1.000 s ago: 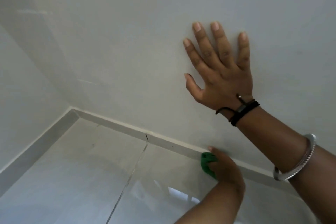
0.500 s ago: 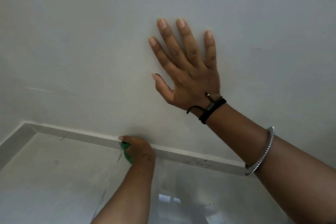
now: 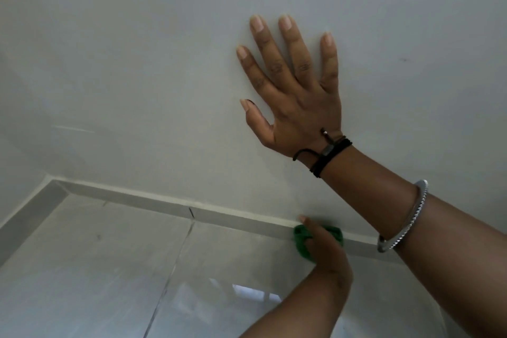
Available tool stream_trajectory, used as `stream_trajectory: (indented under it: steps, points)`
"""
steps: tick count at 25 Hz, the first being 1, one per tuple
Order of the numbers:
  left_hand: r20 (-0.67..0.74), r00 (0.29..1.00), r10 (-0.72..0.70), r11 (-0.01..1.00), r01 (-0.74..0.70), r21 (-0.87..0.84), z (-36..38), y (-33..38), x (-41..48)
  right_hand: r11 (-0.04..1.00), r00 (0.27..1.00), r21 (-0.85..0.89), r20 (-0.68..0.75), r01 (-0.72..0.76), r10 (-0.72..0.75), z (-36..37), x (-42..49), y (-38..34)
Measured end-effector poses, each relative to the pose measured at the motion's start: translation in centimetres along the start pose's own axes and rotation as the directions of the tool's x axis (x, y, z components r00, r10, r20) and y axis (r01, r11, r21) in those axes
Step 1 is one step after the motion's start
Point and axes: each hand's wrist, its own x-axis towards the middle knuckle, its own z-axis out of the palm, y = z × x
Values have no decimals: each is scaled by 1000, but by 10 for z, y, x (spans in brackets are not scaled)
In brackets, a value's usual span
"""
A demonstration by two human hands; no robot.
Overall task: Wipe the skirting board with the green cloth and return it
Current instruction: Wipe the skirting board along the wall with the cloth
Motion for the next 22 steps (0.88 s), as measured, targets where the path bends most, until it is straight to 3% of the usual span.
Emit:
stream_trajectory:
  steps: [4,9,13,19,22]
  points:
    - [-62,990,-130,990,126,-68,-9,13,3,999,999,36,14,38,-39,-4,-2,4]
    - [-120,991,-50,974,21,-227,-22,60,22,994,996,81,36,77,-80,-3,-16,8]
    - [-142,989,40,992,-57,-117,-26,50,16,991,990,52,71,122,-125,-6,-38,16]
    - [42,973,-229,970,231,-68,-17,24,-22,993,993,41,34,113,-114,-4,-39,14]
    - [69,967,-244,967,248,-53,-13,11,-28,991,993,60,9,119,-120,-2,-41,16]
